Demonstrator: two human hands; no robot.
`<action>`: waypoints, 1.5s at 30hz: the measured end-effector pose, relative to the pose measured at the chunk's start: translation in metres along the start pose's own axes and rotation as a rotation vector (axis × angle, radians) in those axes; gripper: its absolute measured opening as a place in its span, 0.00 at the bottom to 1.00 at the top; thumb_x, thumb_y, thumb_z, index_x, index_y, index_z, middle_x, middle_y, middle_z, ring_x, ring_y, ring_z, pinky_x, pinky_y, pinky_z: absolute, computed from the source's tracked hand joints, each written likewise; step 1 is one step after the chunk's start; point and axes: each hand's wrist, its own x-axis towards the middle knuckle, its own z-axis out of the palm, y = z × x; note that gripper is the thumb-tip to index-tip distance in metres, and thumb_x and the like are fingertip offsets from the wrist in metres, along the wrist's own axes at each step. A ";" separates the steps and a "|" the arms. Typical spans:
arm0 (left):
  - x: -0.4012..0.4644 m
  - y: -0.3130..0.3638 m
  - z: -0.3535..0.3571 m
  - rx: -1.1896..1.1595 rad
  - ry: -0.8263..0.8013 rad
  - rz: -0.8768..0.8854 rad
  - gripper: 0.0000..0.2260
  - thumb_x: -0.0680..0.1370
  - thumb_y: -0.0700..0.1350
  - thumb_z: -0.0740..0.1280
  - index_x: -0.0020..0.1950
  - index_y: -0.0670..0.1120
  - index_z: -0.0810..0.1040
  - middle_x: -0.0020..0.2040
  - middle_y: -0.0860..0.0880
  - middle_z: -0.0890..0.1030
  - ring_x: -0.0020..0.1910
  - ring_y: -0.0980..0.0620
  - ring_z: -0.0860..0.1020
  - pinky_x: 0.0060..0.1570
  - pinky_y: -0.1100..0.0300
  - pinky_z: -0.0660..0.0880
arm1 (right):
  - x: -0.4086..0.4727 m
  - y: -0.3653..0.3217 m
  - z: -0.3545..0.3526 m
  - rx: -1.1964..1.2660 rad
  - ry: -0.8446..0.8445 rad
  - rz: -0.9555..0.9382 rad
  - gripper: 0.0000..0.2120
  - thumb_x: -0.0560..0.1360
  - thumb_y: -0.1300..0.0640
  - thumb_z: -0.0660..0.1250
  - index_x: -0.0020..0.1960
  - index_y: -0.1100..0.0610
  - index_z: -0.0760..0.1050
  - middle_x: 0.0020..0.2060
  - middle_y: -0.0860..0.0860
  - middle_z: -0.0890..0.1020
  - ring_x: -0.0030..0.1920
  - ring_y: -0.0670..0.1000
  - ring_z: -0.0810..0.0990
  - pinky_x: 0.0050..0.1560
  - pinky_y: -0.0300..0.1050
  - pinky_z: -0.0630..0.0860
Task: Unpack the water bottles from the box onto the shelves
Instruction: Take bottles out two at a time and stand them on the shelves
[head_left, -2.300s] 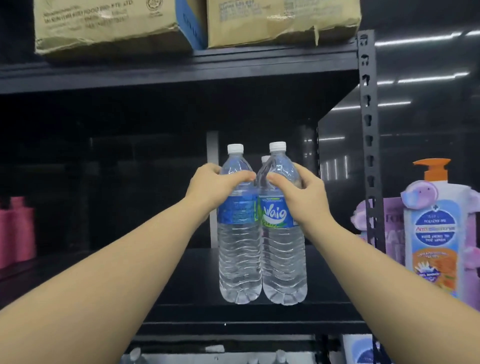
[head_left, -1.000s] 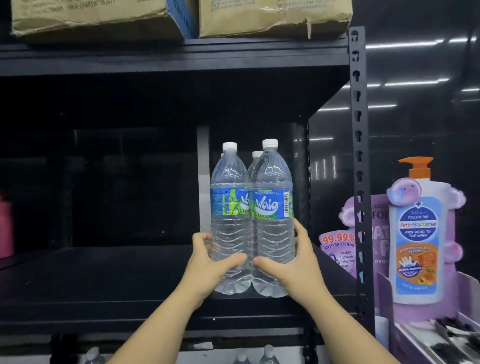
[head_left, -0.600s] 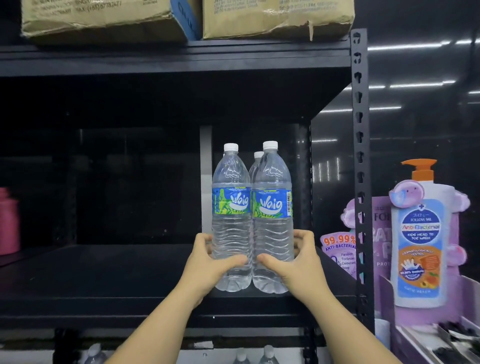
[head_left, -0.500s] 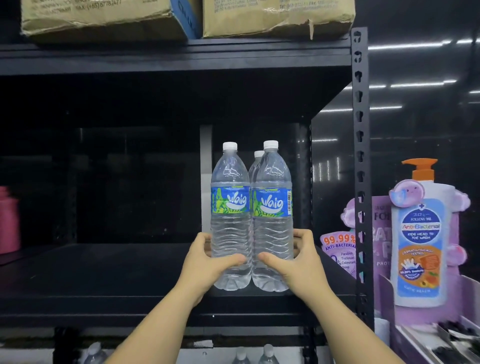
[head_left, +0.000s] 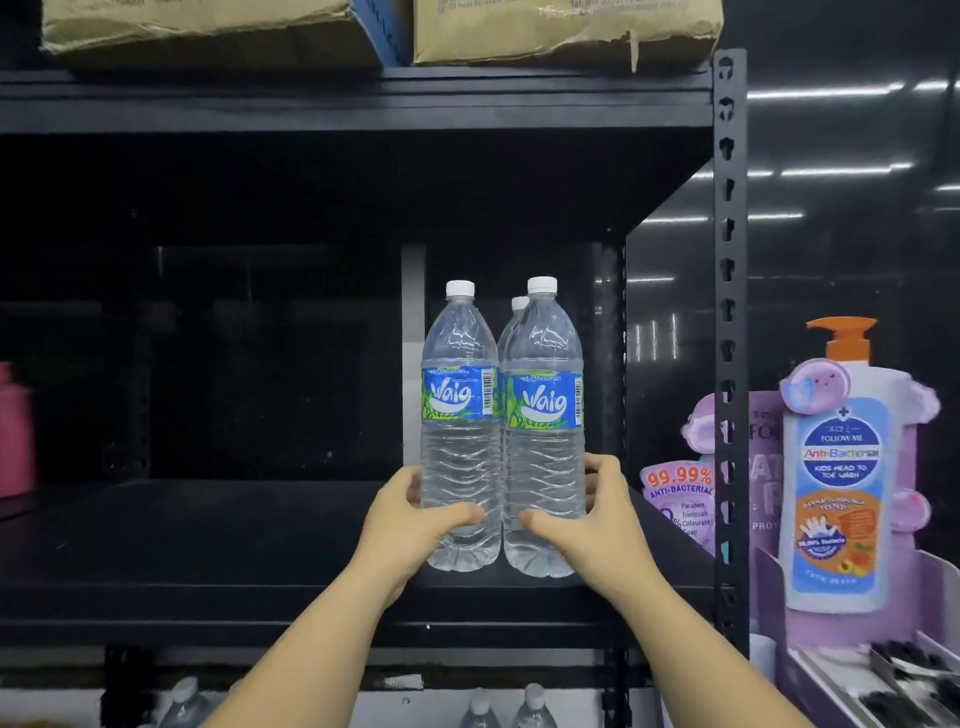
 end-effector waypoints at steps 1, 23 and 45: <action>0.000 0.000 0.000 -0.001 0.009 0.002 0.37 0.54 0.52 0.86 0.61 0.56 0.78 0.55 0.53 0.87 0.54 0.52 0.86 0.60 0.47 0.82 | 0.001 0.001 0.000 -0.009 0.005 0.000 0.38 0.55 0.42 0.83 0.60 0.37 0.69 0.59 0.47 0.79 0.55 0.44 0.82 0.57 0.50 0.82; 0.004 -0.006 0.002 0.013 0.066 0.050 0.37 0.54 0.58 0.86 0.60 0.58 0.76 0.55 0.52 0.86 0.52 0.53 0.87 0.58 0.46 0.83 | 0.004 -0.002 0.005 -0.131 0.023 0.075 0.34 0.67 0.44 0.84 0.65 0.44 0.68 0.46 0.41 0.84 0.45 0.39 0.83 0.39 0.35 0.73; 0.001 -0.007 0.004 0.082 0.049 0.081 0.28 0.69 0.53 0.83 0.64 0.60 0.77 0.56 0.57 0.86 0.54 0.57 0.85 0.60 0.51 0.82 | 0.003 0.005 0.009 -0.189 0.041 0.041 0.32 0.69 0.36 0.79 0.68 0.40 0.68 0.54 0.42 0.83 0.54 0.44 0.83 0.55 0.49 0.81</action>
